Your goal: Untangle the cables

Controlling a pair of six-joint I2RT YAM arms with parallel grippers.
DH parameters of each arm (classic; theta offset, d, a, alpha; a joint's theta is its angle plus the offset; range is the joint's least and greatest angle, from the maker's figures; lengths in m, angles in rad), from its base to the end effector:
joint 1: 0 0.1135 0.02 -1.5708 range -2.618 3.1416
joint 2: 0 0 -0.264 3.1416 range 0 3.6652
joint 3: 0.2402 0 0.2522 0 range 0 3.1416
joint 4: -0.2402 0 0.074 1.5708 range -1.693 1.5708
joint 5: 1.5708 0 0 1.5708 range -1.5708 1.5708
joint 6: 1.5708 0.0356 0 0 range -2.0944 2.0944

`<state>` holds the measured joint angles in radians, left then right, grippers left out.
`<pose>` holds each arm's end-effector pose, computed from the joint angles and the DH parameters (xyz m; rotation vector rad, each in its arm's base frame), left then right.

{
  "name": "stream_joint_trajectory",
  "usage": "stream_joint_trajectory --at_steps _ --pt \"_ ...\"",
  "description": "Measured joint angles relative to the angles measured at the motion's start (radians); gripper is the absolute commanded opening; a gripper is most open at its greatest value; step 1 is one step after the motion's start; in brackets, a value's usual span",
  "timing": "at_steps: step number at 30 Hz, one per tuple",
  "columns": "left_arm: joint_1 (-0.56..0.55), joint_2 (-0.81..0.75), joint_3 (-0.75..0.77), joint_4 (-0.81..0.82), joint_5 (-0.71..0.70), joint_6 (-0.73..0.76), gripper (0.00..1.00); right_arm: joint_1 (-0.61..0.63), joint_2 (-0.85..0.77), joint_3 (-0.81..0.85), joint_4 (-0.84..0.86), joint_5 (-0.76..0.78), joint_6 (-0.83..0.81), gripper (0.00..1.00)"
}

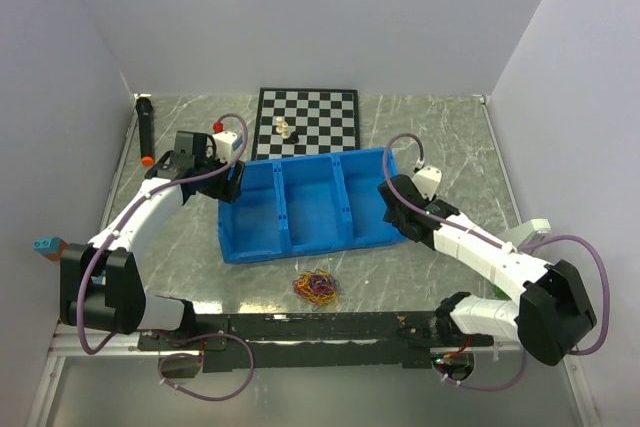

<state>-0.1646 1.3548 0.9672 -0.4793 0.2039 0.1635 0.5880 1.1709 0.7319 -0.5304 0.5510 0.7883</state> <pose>0.2783 -0.0535 0.2513 0.4864 2.3797 -0.2488 0.1963 0.1085 0.2208 0.4383 2.3090 -0.0501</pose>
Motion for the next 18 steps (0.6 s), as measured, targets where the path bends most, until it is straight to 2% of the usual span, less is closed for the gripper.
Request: stream_joint_trajectory --at_steps 6,11,14,16,18 --pt "-0.003 0.007 0.007 0.006 -0.011 -0.002 0.75 0.046 -0.037 -0.016 -0.043 0.013 0.037 0.50" --pt "-0.005 0.034 0.048 0.006 -0.012 -0.013 0.77 0.104 -0.037 -0.017 -0.089 0.035 0.088 0.72" --pt "-0.006 0.035 0.063 0.008 -0.009 -0.023 0.85 0.121 -0.046 -0.014 -0.131 0.051 0.112 0.77" --pt "-0.010 0.026 0.066 0.010 -0.005 -0.027 0.94 0.121 -0.066 -0.009 -0.158 0.063 0.114 0.78" --pt "-0.012 0.003 0.064 -0.003 -0.005 -0.024 0.97 0.122 -0.102 0.004 -0.185 0.068 0.113 0.78"
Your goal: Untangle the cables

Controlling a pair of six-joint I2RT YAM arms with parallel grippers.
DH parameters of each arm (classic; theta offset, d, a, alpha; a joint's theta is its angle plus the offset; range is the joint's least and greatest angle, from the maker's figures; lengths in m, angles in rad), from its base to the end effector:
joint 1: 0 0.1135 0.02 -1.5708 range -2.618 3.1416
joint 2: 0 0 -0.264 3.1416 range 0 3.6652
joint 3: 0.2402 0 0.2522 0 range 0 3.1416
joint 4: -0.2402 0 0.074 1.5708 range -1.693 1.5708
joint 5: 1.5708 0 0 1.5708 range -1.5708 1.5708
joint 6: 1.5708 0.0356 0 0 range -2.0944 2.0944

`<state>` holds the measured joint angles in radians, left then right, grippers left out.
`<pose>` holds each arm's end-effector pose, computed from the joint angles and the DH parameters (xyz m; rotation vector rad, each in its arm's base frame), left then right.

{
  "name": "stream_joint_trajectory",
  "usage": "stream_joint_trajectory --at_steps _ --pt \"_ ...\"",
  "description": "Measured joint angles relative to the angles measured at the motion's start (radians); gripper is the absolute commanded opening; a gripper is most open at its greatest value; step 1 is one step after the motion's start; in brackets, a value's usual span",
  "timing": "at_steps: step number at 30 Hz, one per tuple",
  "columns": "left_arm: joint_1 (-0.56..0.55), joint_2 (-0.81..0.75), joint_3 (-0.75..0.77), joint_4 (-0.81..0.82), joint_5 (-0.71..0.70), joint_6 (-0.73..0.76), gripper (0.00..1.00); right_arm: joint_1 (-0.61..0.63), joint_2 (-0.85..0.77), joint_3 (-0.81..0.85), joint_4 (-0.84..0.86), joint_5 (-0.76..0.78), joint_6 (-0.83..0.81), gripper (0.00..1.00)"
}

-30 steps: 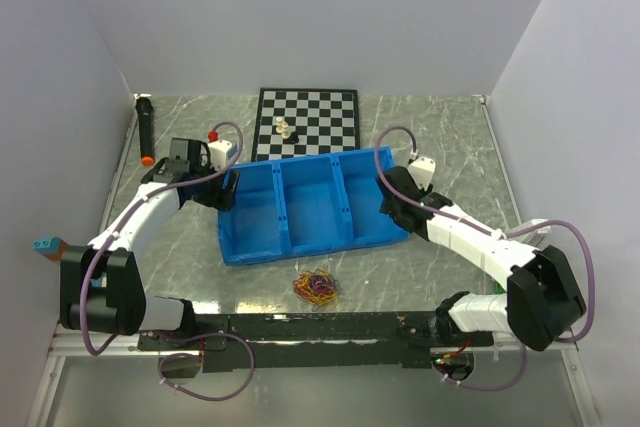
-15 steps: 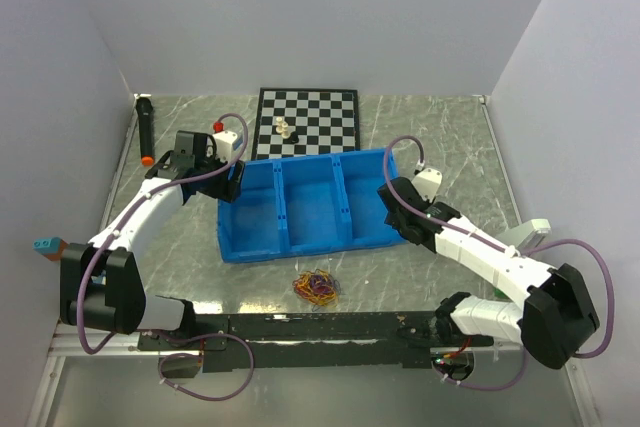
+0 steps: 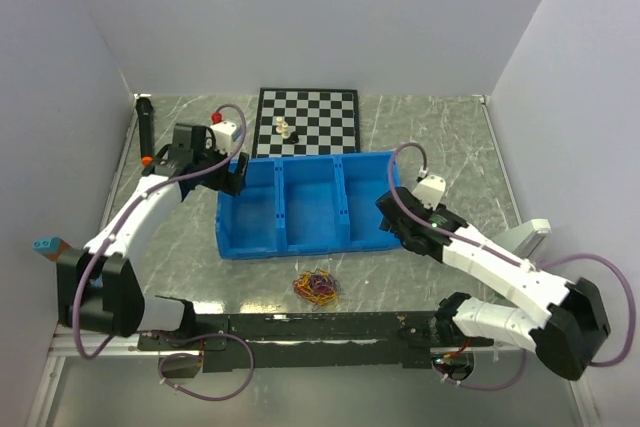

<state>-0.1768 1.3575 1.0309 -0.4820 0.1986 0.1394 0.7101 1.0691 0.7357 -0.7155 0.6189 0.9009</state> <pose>0.2848 -0.0580 0.2710 0.4669 2.3272 -0.2540 0.1617 0.1118 0.2322 0.4231 2.3175 -0.0679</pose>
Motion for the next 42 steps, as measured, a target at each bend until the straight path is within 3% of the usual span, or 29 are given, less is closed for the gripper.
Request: stream_joint_trajectory --at_steps 6,10,13,20,29,35,39,42 --pt "-0.002 -0.203 -0.016 -0.105 0.005 0.037 0.97 0.109 -0.145 0.016 -0.009 -0.039 -0.029 0.70" --pt "-0.041 -0.336 0.004 -0.229 0.061 0.095 0.97 0.219 -0.207 -0.056 0.132 -0.231 -0.117 0.68" --pt "-0.167 -0.370 0.017 -0.294 0.108 0.119 0.97 0.247 -0.229 -0.161 0.245 -0.396 -0.175 0.68" --pt "-0.415 -0.239 0.006 -0.357 0.174 0.137 0.98 0.248 -0.257 -0.287 0.332 -0.613 -0.212 0.67" --pt "-0.692 -0.102 -0.042 -0.244 0.188 0.070 0.93 0.248 -0.318 -0.310 0.326 -0.612 -0.158 0.65" --pt "-0.783 -0.045 -0.109 -0.170 0.193 0.023 0.91 0.248 -0.317 -0.311 0.301 -0.593 -0.138 0.63" --pt "-0.824 0.024 -0.111 -0.142 0.173 0.001 0.83 0.248 -0.299 -0.311 0.302 -0.585 -0.135 0.59" --pt "-0.830 0.075 -0.111 -0.128 0.160 -0.006 0.70 0.248 -0.286 -0.311 0.303 -0.584 -0.135 0.57"
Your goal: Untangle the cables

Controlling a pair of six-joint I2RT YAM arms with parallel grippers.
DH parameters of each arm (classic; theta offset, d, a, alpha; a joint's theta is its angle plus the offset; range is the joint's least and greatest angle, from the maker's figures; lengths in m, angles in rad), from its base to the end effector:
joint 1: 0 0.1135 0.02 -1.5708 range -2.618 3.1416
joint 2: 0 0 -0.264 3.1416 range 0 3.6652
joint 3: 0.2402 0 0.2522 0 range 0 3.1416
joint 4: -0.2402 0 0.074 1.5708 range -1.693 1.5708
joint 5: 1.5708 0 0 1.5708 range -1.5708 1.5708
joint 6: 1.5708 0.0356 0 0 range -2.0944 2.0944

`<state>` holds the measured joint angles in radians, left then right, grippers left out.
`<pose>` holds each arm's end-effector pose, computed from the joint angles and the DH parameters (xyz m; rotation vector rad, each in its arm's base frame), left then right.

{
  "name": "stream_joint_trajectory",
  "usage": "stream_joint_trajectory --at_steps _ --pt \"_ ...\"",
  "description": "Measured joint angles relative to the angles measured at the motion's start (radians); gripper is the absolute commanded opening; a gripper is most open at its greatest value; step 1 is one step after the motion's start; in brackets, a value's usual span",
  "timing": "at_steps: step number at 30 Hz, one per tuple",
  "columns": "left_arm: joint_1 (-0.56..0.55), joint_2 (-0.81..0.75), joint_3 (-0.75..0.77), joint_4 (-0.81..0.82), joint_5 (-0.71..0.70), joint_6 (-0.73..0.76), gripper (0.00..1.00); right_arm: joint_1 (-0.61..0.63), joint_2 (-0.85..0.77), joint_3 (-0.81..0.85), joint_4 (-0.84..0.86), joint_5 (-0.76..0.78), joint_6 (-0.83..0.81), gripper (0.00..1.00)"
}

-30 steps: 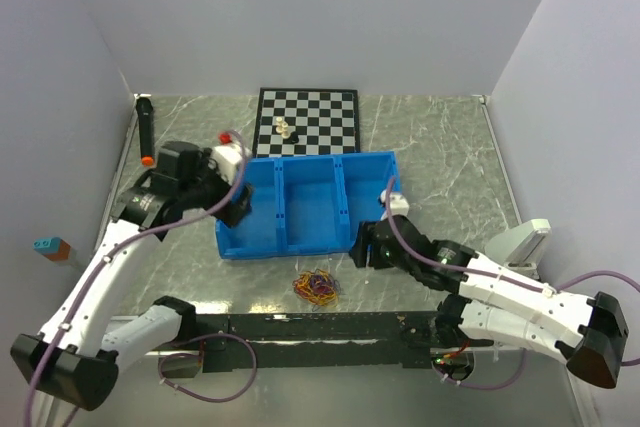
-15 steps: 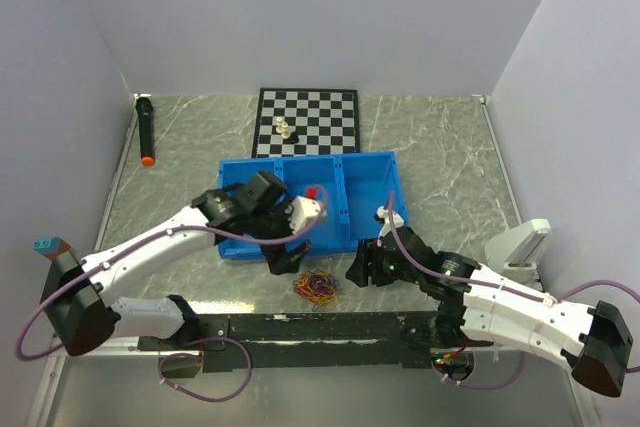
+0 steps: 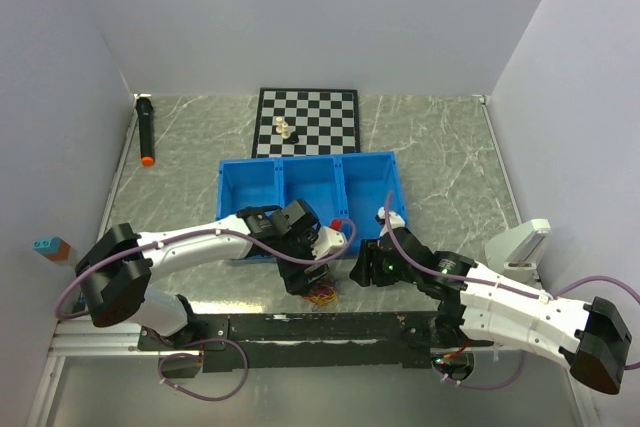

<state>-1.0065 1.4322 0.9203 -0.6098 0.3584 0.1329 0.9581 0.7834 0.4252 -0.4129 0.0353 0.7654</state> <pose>0.1355 -0.2374 0.2106 1.6050 2.2913 -0.7289 0.0942 0.1318 0.1937 -0.2208 2.4776 0.7692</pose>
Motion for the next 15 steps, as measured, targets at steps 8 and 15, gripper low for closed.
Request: stream_joint_trajectory --at_steps 8,15 --pt "0.001 0.011 0.000 0.019 -0.051 0.003 0.46 0.000 0.001 -0.020 0.064 -0.068 -0.032 0.55" --pt "0.001 0.000 0.000 0.023 -0.070 0.001 0.40 0.000 0.089 -0.028 0.154 -0.178 -0.090 0.53"
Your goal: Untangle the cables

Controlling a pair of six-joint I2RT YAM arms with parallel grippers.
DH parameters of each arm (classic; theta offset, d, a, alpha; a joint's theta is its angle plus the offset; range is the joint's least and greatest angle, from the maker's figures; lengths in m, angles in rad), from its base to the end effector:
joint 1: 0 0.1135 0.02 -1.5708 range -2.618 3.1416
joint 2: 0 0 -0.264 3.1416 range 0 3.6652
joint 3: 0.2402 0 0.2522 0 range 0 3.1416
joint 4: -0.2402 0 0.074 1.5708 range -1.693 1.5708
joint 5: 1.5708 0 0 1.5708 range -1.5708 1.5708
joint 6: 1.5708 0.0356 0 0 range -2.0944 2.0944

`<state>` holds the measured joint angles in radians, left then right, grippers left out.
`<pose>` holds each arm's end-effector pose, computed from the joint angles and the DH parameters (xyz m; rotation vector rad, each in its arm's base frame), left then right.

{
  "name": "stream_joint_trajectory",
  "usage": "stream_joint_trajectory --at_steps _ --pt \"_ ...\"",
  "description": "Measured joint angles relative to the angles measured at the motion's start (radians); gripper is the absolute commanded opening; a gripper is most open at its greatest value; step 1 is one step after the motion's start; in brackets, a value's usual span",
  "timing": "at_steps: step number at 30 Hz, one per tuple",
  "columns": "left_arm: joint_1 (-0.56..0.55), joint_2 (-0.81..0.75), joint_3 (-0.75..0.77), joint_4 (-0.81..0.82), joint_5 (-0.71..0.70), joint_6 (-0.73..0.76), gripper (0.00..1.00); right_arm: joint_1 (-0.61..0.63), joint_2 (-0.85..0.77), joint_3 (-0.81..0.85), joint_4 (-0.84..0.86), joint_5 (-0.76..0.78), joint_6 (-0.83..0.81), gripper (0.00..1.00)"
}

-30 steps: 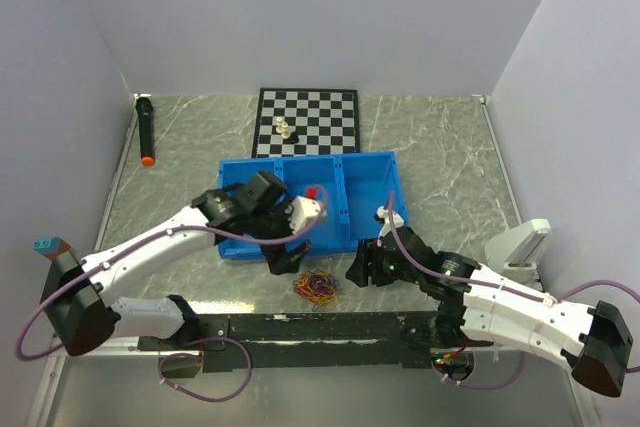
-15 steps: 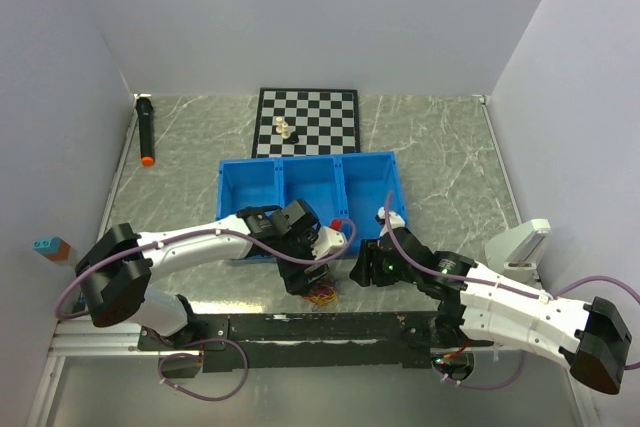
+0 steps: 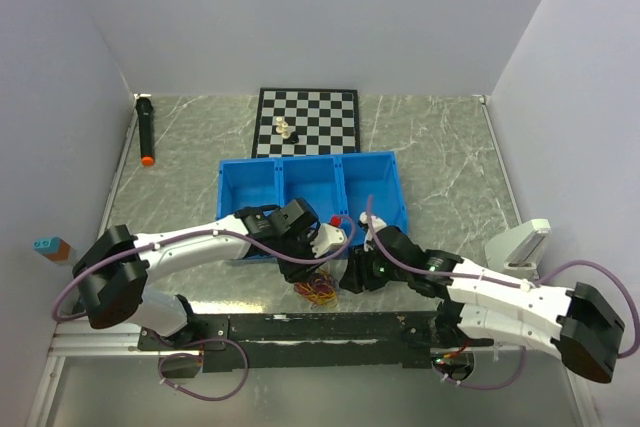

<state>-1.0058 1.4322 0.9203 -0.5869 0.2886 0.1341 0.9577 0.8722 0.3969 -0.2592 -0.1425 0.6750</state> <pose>0.1390 -0.2382 0.2110 1.5723 2.2743 -0.6445 0.0975 0.1473 0.1837 -0.4320 2.4716 0.9345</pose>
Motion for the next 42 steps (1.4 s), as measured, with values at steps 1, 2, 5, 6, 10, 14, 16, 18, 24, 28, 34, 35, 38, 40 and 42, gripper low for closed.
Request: stream_joint_trajectory --at_steps 1,2,5,6,10,14,16,18,24,28,34,35,38,40,42 --pt "0.000 -0.002 0.000 0.000 -0.002 0.000 0.40 0.000 0.023 0.000 0.014 -0.010 -0.006 0.52" --pt "0.000 -0.003 0.000 0.000 -0.003 0.000 0.40 0.000 0.043 0.000 0.024 -0.016 -0.011 0.52" --pt "0.000 -0.008 0.000 -0.001 -0.007 0.000 0.40 0.000 0.097 0.000 0.055 -0.030 -0.021 0.48" --pt "0.000 -0.010 0.000 0.000 -0.008 0.000 0.40 0.000 0.110 0.000 0.066 -0.033 -0.024 0.47" --pt "0.000 -0.014 0.000 -0.001 -0.010 -0.001 0.40 0.000 0.165 0.000 0.113 -0.041 -0.033 0.44" --pt "0.000 -0.014 0.000 -0.001 -0.011 -0.001 0.40 0.000 0.212 0.000 0.152 -0.056 -0.039 0.38" --pt "0.000 -0.014 0.000 -0.001 -0.014 -0.001 0.40 0.000 0.232 0.000 0.163 -0.061 -0.040 0.34" --pt "0.000 -0.014 0.000 -0.001 -0.017 -0.001 0.40 0.000 0.240 0.000 0.171 -0.062 -0.040 0.26" --pt "0.000 -0.015 0.000 -0.004 -0.023 0.000 0.20 0.000 0.235 0.000 0.178 -0.051 -0.039 0.00" --pt "0.000 -0.017 0.006 -0.022 -0.034 -0.001 0.04 0.000 0.164 0.000 0.153 -0.026 -0.035 0.00" --pt "0.000 -0.060 0.047 -0.067 -0.063 0.009 0.01 0.002 0.016 0.000 0.074 0.002 -0.024 0.00" --pt "0.001 -0.076 0.056 -0.080 -0.066 0.013 0.01 0.004 -0.012 0.000 0.053 0.005 -0.022 0.00" --pt "0.008 -0.115 0.080 -0.124 -0.069 0.034 0.01 0.012 -0.068 0.006 -0.011 0.021 -0.018 0.00" --pt "0.018 -0.144 0.097 -0.165 -0.069 0.055 0.01 0.015 -0.106 0.016 -0.061 0.033 -0.018 0.00" --pt "0.036 -0.177 0.117 -0.214 -0.071 0.080 0.01 0.016 -0.156 0.035 -0.121 0.052 -0.014 0.00"
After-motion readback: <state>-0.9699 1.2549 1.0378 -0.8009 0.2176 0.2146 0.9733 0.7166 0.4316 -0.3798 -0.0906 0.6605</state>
